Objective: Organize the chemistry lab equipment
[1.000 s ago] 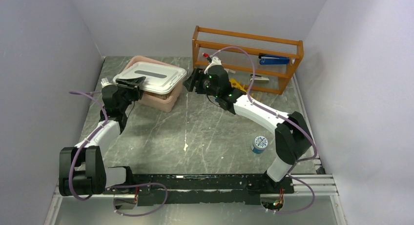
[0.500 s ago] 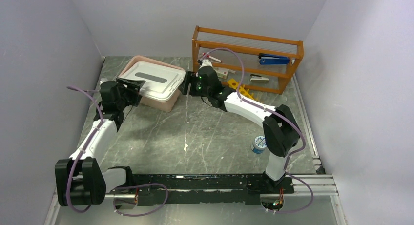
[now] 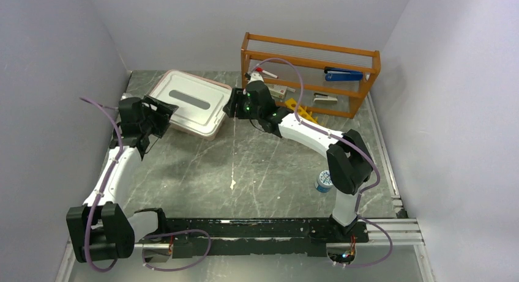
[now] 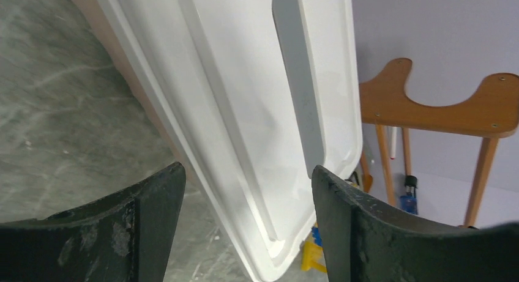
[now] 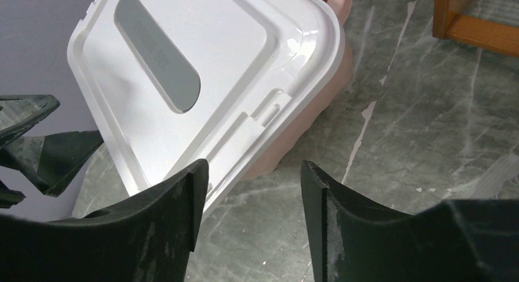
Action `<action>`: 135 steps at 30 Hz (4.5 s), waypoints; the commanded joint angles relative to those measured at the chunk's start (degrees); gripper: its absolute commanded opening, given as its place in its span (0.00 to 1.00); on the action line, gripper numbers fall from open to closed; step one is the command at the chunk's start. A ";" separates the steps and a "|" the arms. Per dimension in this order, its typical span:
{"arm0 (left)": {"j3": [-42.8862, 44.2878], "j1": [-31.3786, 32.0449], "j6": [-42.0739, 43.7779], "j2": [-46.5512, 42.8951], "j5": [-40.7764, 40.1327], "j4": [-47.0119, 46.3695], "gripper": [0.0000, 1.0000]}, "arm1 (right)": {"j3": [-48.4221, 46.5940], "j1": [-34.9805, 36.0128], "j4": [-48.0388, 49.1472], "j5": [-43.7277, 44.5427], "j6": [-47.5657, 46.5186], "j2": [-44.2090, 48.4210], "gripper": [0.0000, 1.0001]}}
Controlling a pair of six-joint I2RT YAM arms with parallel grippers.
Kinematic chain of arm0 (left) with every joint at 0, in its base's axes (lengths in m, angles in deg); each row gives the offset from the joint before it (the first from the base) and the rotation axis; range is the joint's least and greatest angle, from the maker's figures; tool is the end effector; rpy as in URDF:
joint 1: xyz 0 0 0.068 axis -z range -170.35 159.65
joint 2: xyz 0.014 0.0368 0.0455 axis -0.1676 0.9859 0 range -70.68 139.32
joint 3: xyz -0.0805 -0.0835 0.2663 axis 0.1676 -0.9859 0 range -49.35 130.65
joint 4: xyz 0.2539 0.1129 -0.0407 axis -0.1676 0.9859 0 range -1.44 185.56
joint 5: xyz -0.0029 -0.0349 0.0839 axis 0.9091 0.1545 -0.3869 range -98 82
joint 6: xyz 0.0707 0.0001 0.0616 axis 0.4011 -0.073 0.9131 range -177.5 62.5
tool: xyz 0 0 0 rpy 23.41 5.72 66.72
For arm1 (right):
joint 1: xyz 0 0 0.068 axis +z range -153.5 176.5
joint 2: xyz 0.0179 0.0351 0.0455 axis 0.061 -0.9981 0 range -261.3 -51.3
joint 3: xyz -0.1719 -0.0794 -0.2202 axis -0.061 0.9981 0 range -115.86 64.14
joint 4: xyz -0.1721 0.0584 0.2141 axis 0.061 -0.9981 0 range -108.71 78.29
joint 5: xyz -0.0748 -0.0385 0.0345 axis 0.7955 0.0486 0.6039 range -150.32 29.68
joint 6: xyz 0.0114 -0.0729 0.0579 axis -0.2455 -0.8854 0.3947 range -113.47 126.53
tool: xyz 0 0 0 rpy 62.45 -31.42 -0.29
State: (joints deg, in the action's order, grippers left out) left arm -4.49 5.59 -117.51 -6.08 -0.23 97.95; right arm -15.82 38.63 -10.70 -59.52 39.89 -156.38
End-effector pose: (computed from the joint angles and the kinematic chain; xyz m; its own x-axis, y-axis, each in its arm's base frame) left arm 0.3071 0.0103 0.2584 -0.2840 -0.8805 -0.3796 -0.3967 0.4684 -0.7895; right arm 0.3746 0.3374 0.2627 -0.6166 0.1837 -0.7655 -0.3858 0.7771 0.4972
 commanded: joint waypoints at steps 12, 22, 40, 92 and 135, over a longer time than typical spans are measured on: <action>3.59 -4.14 11.34 5.01 8.13 3.00 0.58 | -6.15 0.32 -3.30 0.23 -0.65 -6.13 0.42; 5.66 -4.77 13.17 7.13 11.00 0.86 0.32 | -11.73 0.23 -3.54 2.79 -1.52 -10.50 0.31; 9.20 -6.54 17.06 8.78 6.23 6.49 0.49 | -16.37 -0.45 0.97 -0.53 -7.38 -13.08 0.28; 44.09 0.00 42.47 29.08 8.38 14.41 0.66 | -0.18 -0.92 -10.02 5.11 -9.41 9.63 0.57; 27.77 7.99 46.92 -23.60 -4.85 46.19 0.93 | 11.86 -1.54 -59.20 44.00 0.16 70.88 1.00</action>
State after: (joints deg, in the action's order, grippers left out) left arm 23.66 13.13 -71.50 -29.40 -6.33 142.65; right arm -5.16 37.34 -70.02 -15.11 40.96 -87.24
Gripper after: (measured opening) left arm 0.923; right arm 0.982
